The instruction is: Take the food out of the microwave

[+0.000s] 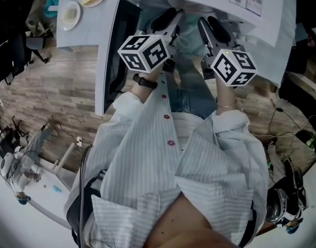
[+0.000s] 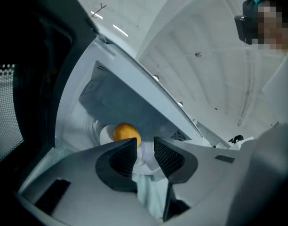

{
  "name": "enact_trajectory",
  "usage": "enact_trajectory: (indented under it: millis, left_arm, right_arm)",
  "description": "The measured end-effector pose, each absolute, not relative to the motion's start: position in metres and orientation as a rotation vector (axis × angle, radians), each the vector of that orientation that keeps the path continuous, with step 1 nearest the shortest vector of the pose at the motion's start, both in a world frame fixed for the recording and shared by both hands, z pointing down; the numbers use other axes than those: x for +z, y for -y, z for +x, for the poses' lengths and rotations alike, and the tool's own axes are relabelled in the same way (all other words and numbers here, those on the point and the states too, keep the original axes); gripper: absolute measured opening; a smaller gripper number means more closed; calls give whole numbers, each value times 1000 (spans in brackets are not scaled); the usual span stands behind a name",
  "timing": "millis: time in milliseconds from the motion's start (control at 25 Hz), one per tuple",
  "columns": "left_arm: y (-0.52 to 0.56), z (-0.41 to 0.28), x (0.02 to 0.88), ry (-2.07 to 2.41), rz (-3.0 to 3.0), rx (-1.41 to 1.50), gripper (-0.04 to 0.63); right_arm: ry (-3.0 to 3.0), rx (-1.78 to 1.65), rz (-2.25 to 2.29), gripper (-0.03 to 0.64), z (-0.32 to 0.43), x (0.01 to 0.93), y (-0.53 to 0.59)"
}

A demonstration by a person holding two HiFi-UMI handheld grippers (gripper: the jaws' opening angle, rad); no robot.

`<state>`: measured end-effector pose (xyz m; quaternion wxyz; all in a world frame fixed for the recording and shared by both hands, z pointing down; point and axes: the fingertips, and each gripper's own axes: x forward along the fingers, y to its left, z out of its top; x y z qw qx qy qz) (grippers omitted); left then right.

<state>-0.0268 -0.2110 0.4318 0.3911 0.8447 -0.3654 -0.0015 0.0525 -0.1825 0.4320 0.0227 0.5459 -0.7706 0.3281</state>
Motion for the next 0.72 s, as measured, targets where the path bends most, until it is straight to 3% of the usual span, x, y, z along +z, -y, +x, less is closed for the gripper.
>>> enact_trajectory:
  millis: [720]
  left_arm:
    - [212,-31,506,932,1923,44,104]
  right_arm:
    - [2246,1261,1695,135,51,502,195]
